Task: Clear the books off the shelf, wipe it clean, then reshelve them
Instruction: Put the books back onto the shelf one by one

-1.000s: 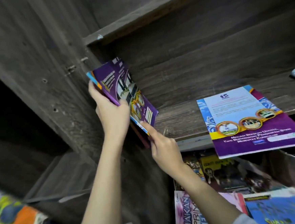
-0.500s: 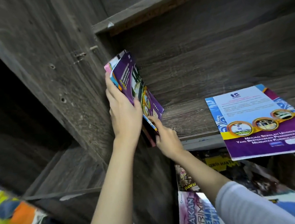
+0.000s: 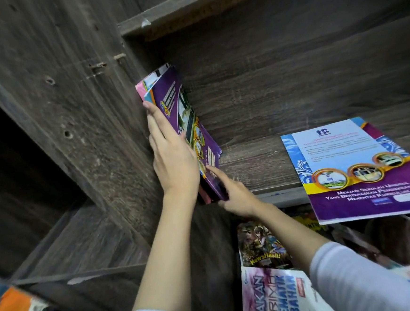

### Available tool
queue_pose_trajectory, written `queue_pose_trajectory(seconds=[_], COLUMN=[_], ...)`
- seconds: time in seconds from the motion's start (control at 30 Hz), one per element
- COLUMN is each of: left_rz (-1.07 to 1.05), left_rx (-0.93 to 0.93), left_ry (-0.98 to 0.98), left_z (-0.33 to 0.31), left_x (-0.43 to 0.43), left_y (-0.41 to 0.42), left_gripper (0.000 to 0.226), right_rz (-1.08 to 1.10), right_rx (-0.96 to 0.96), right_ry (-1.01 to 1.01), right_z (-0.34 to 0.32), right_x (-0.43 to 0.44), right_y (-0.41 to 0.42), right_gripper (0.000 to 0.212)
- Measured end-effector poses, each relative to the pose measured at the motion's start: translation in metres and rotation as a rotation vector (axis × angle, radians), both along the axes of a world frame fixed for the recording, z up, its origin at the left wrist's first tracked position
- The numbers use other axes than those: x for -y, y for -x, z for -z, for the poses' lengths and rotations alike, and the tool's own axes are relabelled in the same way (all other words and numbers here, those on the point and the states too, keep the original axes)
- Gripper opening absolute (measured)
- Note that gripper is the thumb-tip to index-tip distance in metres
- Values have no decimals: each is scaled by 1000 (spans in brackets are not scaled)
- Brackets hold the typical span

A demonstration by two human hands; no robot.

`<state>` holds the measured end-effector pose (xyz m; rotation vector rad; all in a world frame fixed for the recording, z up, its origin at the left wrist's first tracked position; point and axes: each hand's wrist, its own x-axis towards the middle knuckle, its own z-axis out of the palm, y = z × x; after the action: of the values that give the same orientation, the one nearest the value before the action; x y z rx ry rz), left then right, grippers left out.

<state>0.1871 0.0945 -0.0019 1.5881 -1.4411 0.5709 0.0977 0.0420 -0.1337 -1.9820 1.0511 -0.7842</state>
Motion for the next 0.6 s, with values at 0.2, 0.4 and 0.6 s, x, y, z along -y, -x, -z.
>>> queue_pose_trajectory(seconds=[0.2,0.4,0.6], left_rz=[-138,-273,-351], left_rx=[133,257,342], left_ry=[-46,-95,-123], left_z=[9,24,33], left_x=[10,24,29], left_y=[0,-5,-9], left_gripper=[81,76,76], right_rz=[6,138,289], right_rx=[136,137,106], right_ry=[-194,-153,-119], right_z=[5,5,13], right_x=[13,20,26], right_y=[1,-2,-6], right_gripper=[91,82,54])
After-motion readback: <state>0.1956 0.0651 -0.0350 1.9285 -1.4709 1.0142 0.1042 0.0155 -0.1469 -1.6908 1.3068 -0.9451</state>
